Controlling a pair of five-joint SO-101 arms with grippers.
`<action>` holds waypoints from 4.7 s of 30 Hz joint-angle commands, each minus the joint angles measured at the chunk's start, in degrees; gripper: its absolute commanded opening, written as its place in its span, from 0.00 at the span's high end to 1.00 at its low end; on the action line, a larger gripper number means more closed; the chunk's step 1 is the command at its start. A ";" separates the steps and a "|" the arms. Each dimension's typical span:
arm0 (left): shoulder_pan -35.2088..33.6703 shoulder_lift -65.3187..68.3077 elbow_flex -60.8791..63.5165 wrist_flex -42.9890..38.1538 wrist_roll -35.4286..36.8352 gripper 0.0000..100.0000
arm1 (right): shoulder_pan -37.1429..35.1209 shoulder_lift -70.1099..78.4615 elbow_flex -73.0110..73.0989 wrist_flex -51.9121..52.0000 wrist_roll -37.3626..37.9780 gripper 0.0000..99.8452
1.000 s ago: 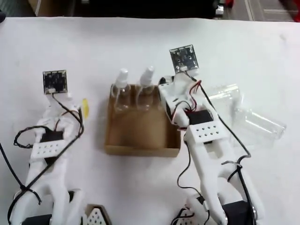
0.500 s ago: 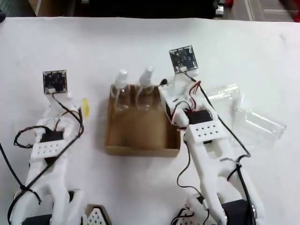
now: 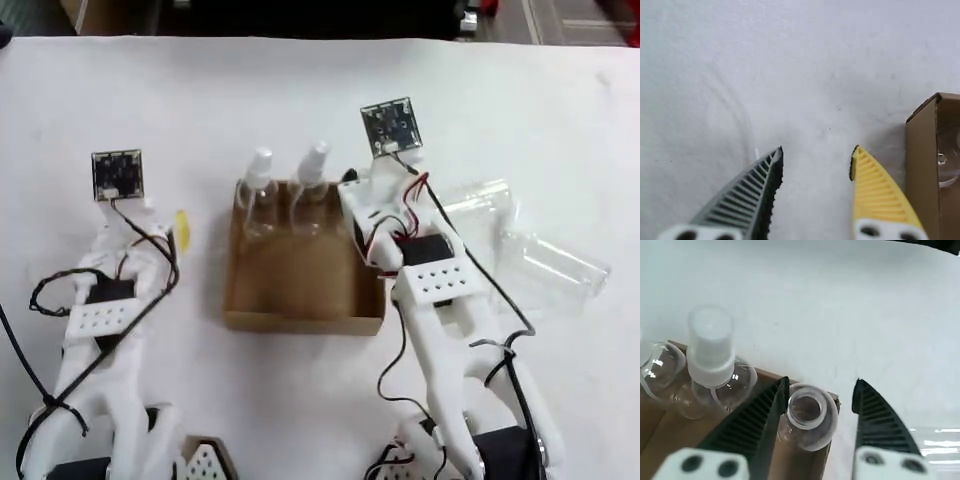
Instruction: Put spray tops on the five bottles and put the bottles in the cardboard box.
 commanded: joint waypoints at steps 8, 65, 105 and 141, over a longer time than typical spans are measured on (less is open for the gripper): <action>-0.40 -0.40 -3.08 -0.79 -0.70 0.79 | 0.04 -16.92 -2.29 5.49 0.44 0.82; -9.19 52.70 -92.31 71.03 -56.62 0.98 | 24.66 -48.84 44.04 -8.22 -5.19 0.93; -21.05 103.25 -139.87 85.54 -82.81 0.96 | 19.91 -48.84 48.09 -14.29 2.90 0.93; -8.13 24.84 -40.09 56.09 -96.79 0.79 | 19.82 -48.84 48.26 -14.20 2.99 0.93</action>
